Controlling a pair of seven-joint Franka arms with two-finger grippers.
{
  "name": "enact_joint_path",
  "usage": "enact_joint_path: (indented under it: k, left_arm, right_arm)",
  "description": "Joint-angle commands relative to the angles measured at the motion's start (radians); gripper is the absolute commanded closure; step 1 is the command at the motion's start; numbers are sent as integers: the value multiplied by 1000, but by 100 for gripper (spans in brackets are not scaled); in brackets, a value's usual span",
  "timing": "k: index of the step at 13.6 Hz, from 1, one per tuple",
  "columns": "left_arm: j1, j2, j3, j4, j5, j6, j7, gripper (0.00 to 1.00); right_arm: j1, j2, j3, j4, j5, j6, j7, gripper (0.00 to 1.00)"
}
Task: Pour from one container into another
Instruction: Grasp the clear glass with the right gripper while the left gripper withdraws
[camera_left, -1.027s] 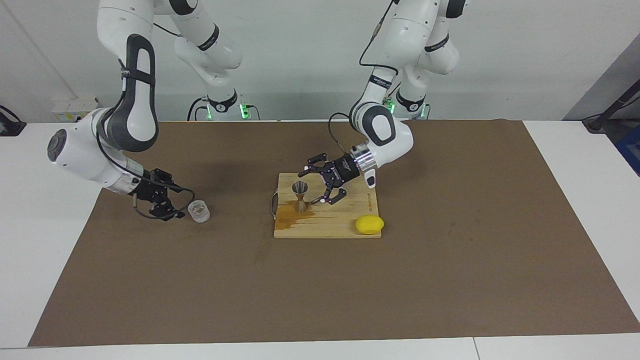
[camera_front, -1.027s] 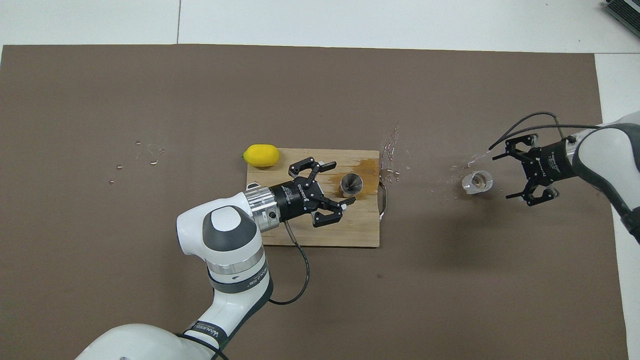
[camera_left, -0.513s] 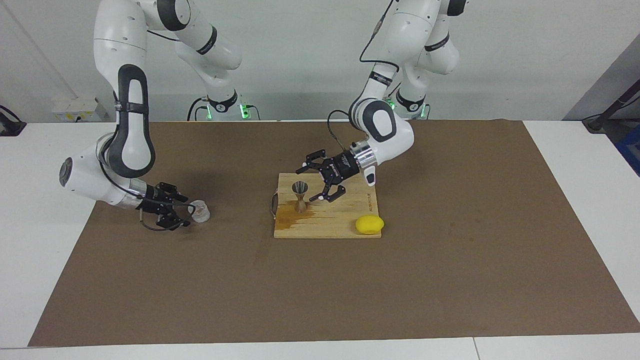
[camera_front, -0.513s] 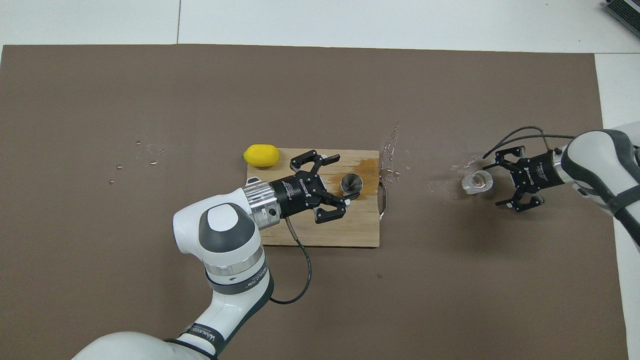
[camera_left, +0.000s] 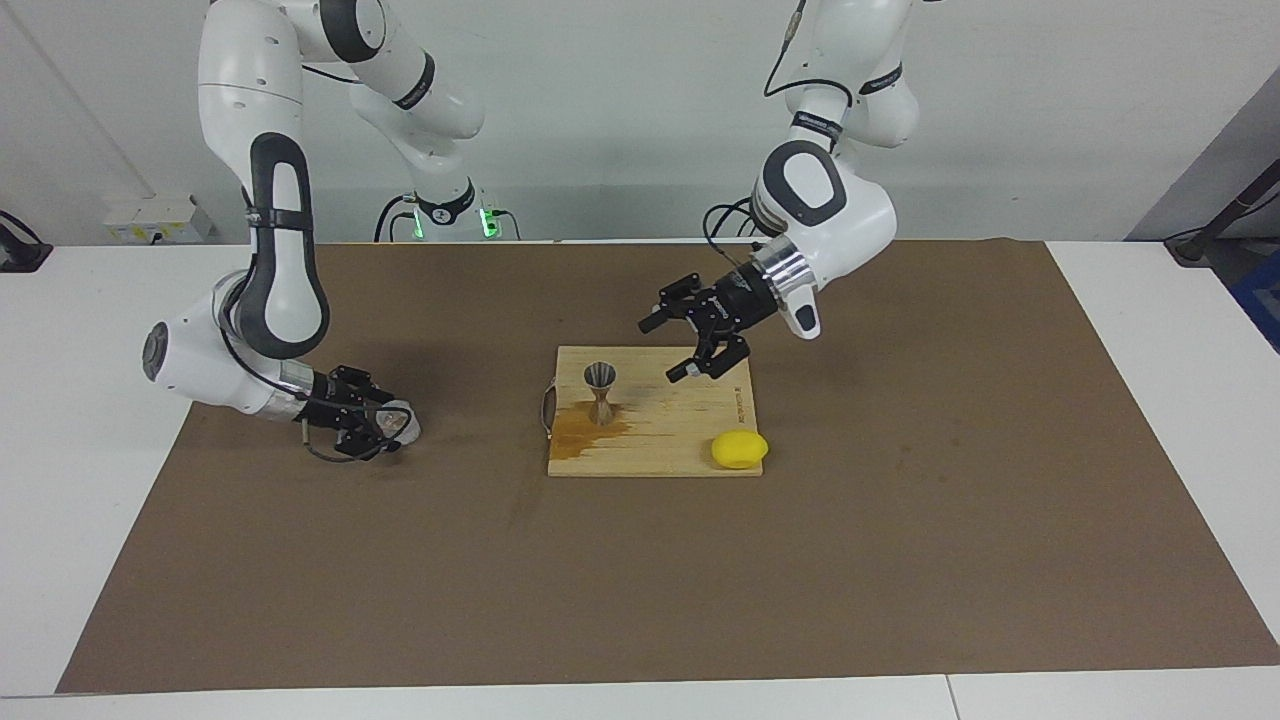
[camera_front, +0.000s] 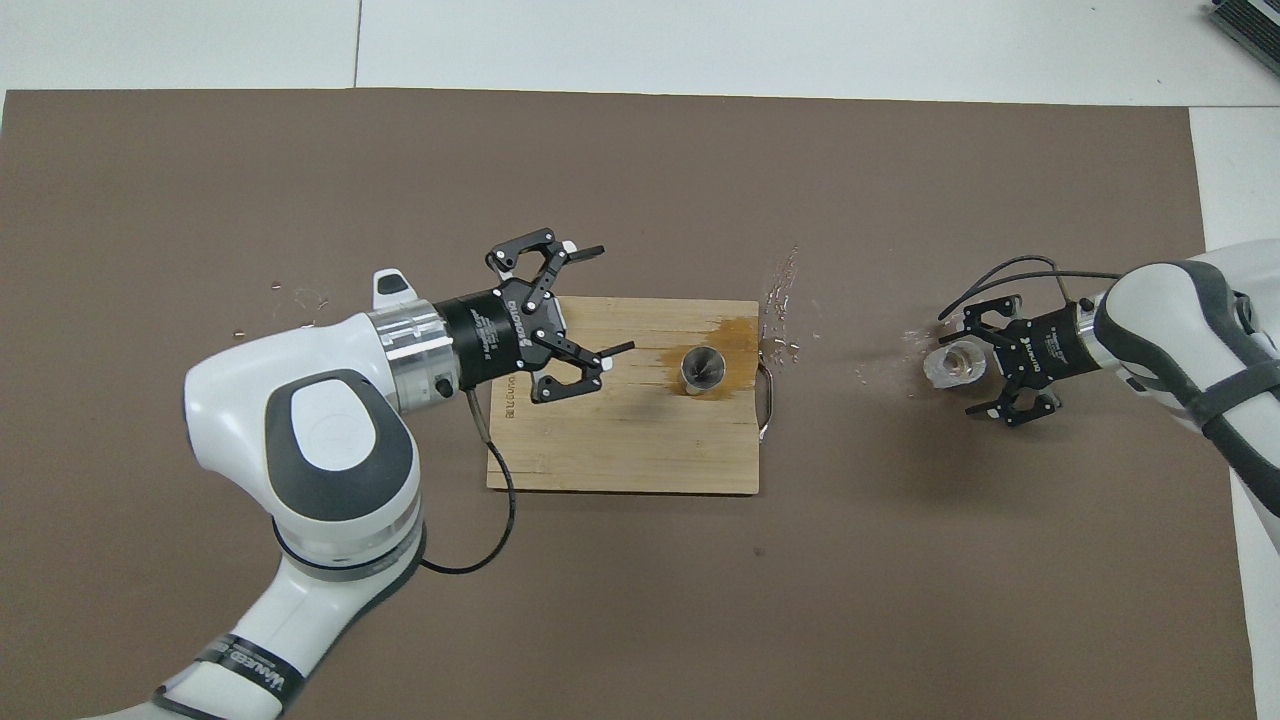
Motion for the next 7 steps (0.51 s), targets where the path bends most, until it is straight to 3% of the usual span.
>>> enact_joint_path:
  k: [1, 3, 5, 7]
  left_arm:
    - [84, 20, -7, 88, 265, -1, -6, 0]
    - [138, 37, -7, 154, 456, -7, -20, 0]
    - [173, 43, -4, 199, 605, -9, -51, 0]
    - [193, 58, 11, 246, 740, -10, -49, 0]
  right_arm:
    - [-2, -21, 3, -37, 30, 32, -23, 0]
    - [-3, -22, 3, -37, 32, 31, -23, 5]
    - [-3, -22, 4, -37, 32, 26, -24, 24]
    - [-6, -22, 4, -31, 36, 8, -26, 81]
